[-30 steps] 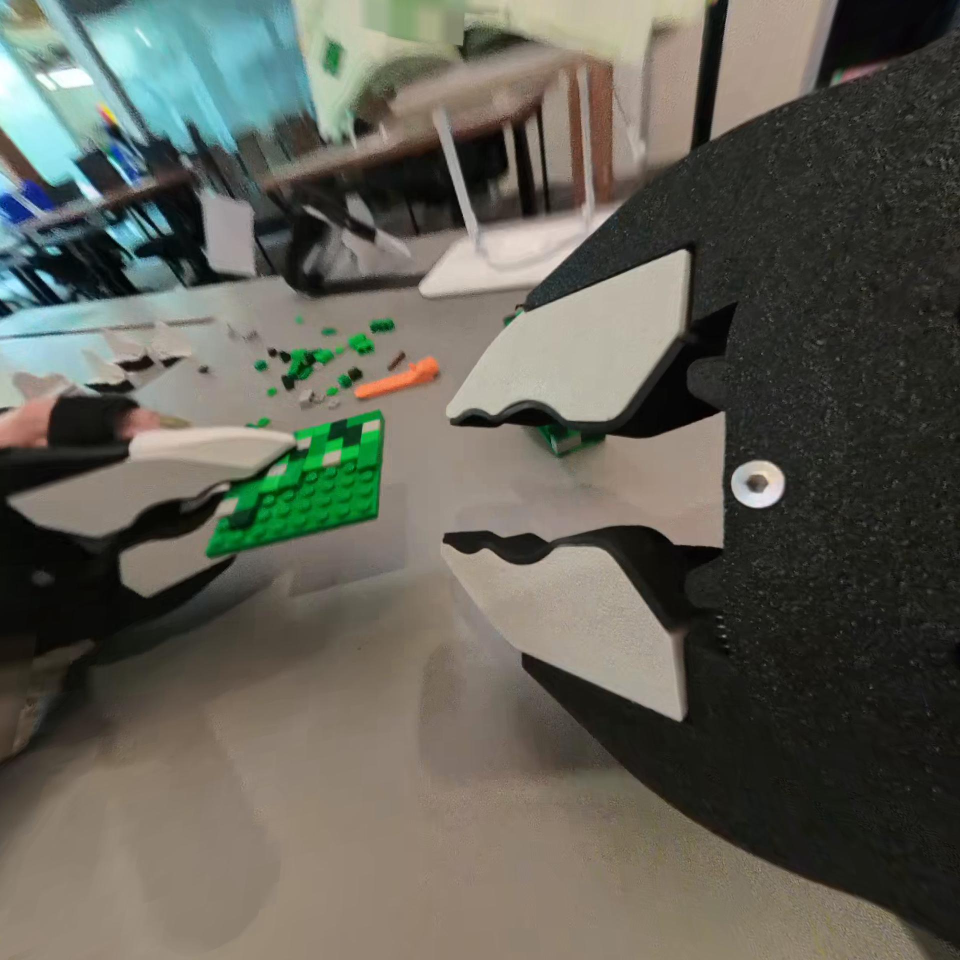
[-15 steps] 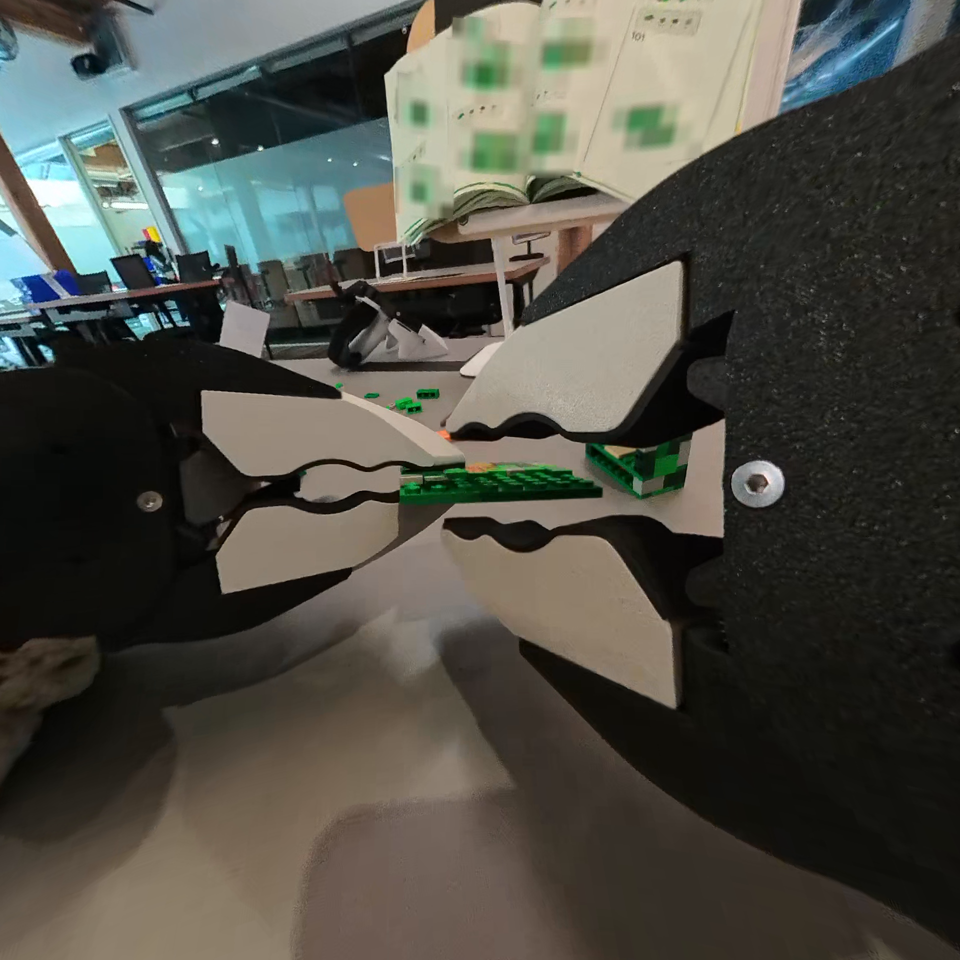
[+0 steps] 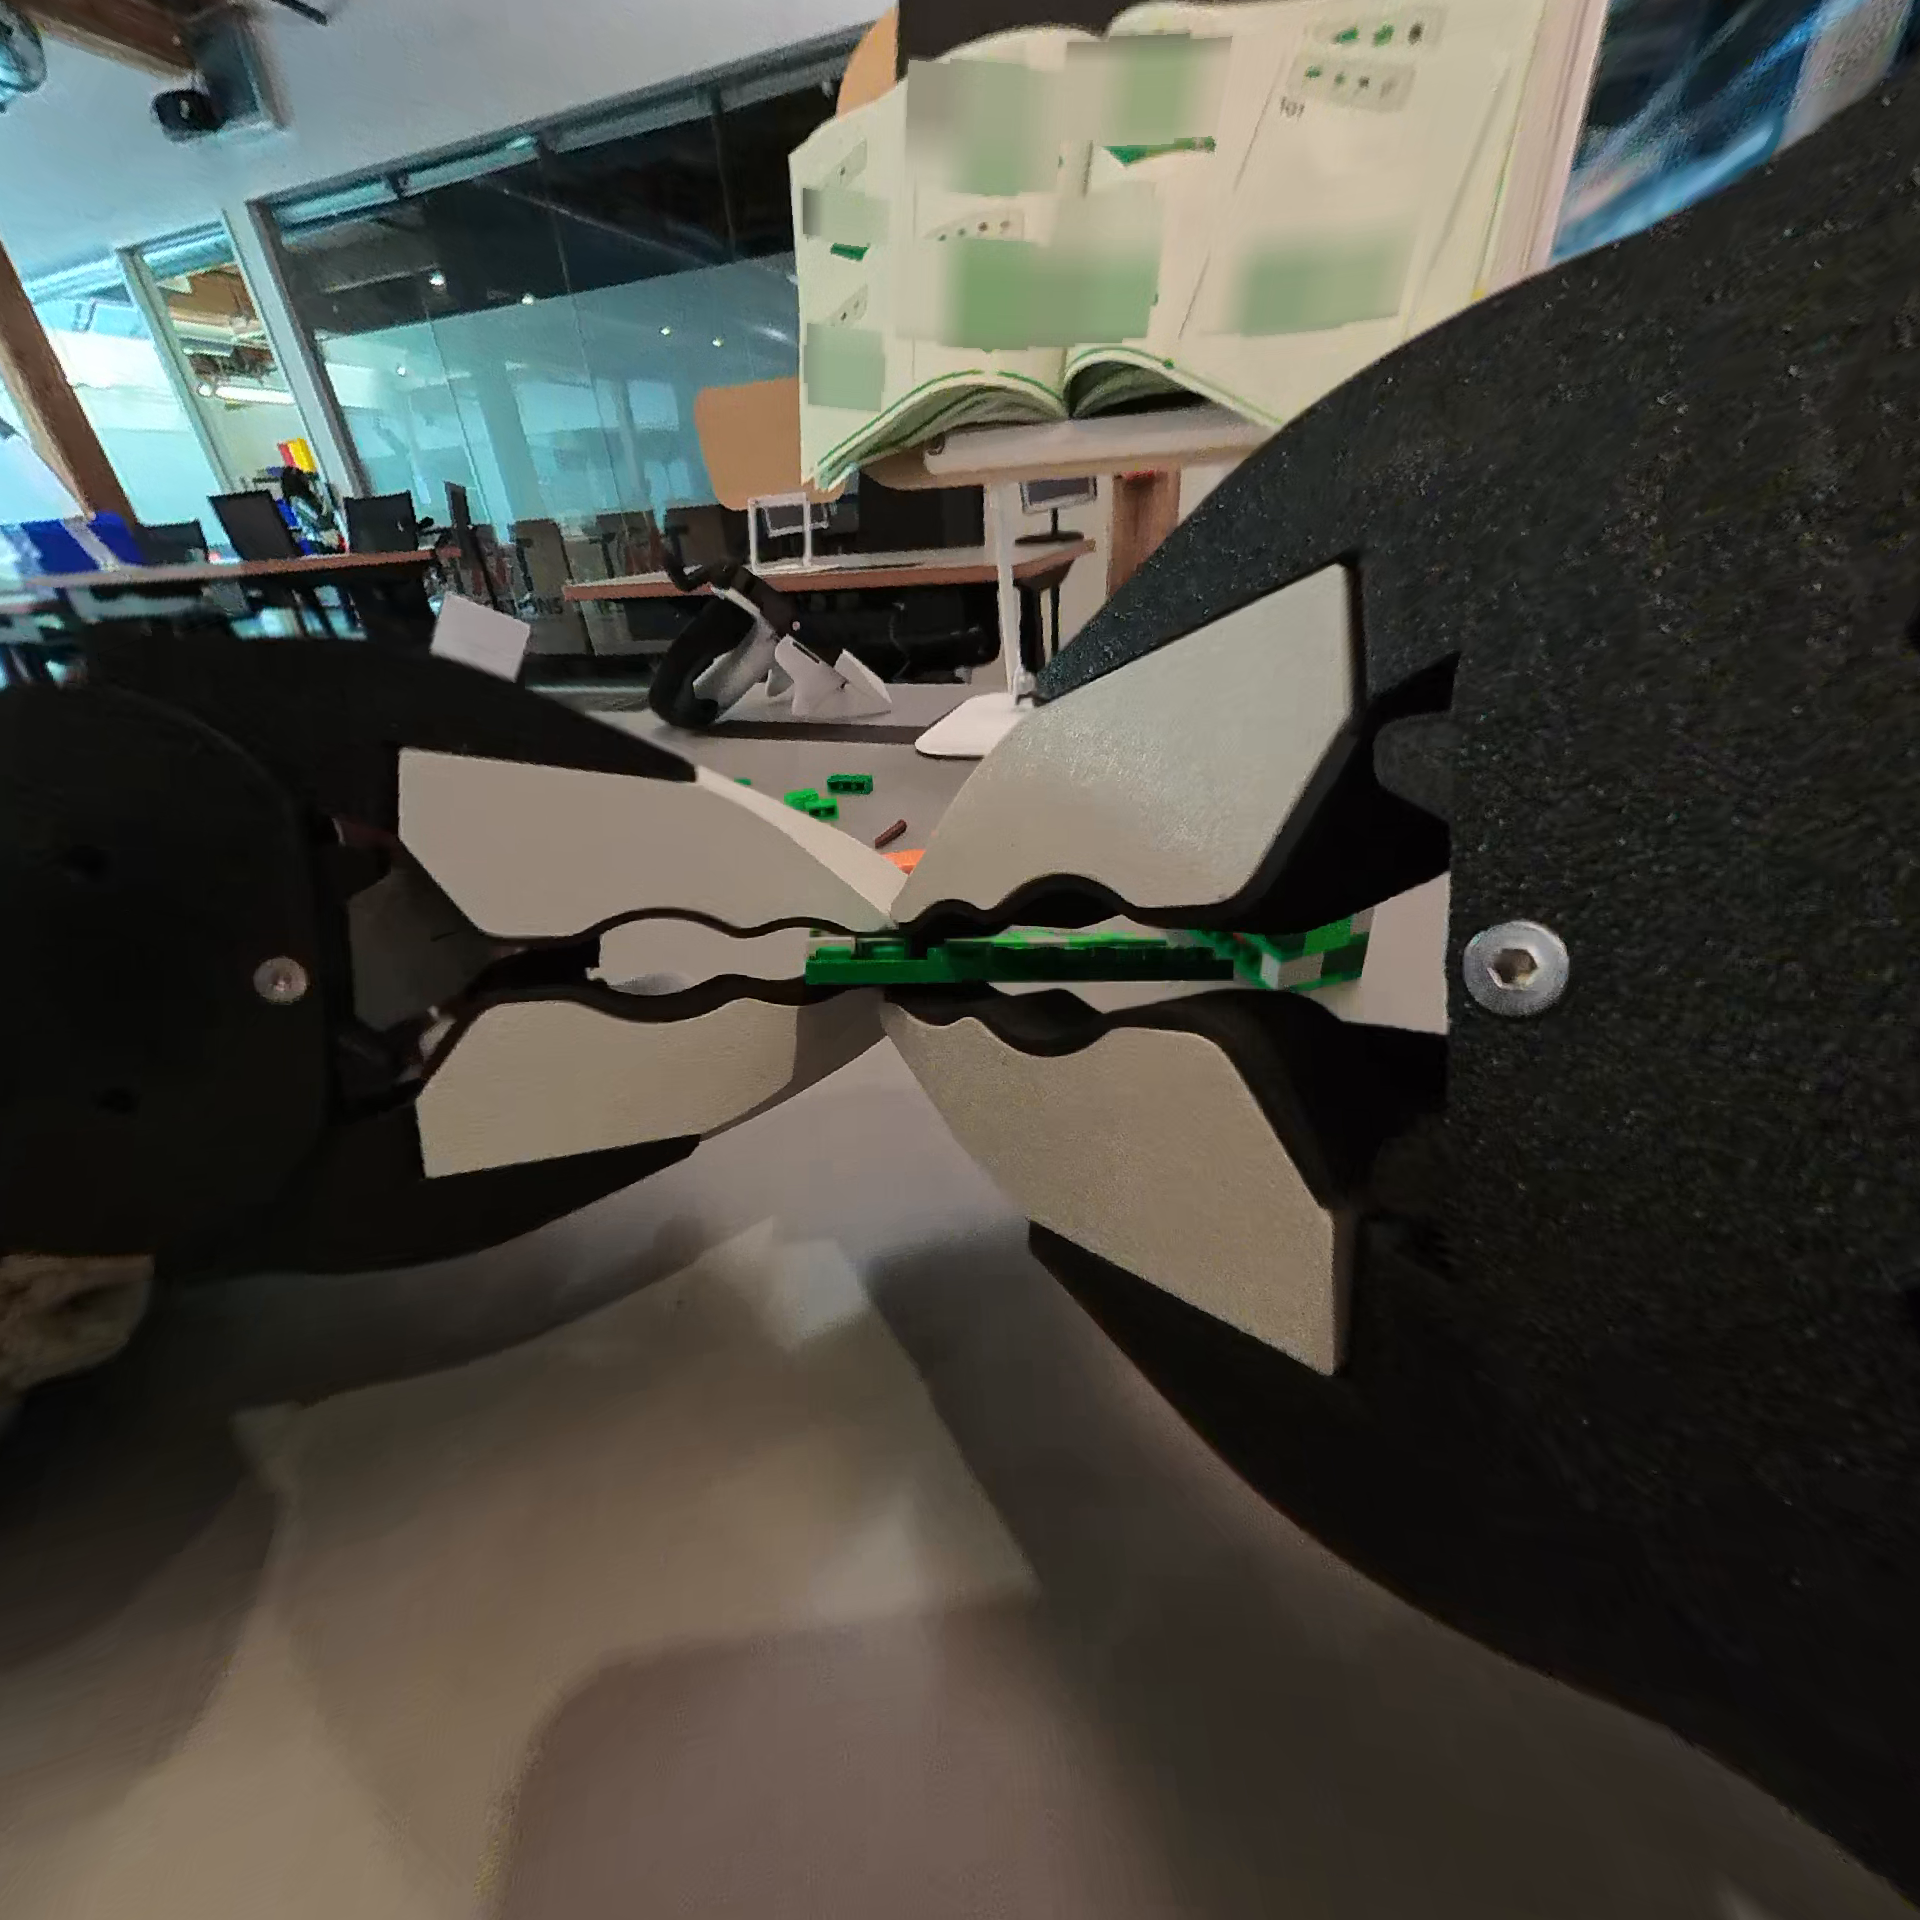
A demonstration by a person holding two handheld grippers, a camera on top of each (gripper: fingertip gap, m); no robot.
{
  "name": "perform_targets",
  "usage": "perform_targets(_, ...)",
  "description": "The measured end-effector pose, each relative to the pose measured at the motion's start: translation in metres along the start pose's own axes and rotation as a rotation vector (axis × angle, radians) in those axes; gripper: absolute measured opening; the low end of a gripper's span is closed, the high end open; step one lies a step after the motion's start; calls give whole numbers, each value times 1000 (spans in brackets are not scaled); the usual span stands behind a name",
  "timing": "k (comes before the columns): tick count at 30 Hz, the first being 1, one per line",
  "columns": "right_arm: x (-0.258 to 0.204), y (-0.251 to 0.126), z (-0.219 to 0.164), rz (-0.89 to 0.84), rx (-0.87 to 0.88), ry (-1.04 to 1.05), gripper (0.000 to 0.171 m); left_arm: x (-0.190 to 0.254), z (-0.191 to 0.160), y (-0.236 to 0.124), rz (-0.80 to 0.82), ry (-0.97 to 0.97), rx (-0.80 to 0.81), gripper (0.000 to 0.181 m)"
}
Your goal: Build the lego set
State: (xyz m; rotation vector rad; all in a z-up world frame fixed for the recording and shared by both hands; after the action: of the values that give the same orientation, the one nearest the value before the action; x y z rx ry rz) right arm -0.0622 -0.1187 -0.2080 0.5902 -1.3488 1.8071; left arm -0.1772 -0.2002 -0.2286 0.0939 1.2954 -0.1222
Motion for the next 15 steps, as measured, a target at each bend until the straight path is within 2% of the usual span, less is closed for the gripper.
perform_targets(1,1,-2,0,6,13,26,9,0,0,0,29,14,13,6)
perform_targets(4,9,-23,-10,117,49,103,33,3,-4,-2,114,135,34,6)
perform_targets(7,24,-50,-35,340,131,388,29,5,-9,-4,164,220,65,6)
perform_targets(10,26,-57,-61,553,90,643,27,6,-13,-3,181,221,67,6)
perform_targets(12,19,-51,-70,613,23,667,27,7,-15,-2,192,241,72,6)
perform_targets(15,10,-39,-67,667,25,626,26,8,-17,-2,183,247,71,6)
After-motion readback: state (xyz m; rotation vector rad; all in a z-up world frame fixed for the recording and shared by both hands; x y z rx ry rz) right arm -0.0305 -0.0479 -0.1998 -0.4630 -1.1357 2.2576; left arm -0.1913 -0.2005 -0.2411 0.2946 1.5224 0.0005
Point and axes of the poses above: each gripper's, where its closed fingertips meet, y out along the fingers, z out of its top, x = y × z across the jaws, the point moved 10 cm from there along -y, back along the fingers, and after that the axes turned 14 degrees about z, right-handed, at the moved point
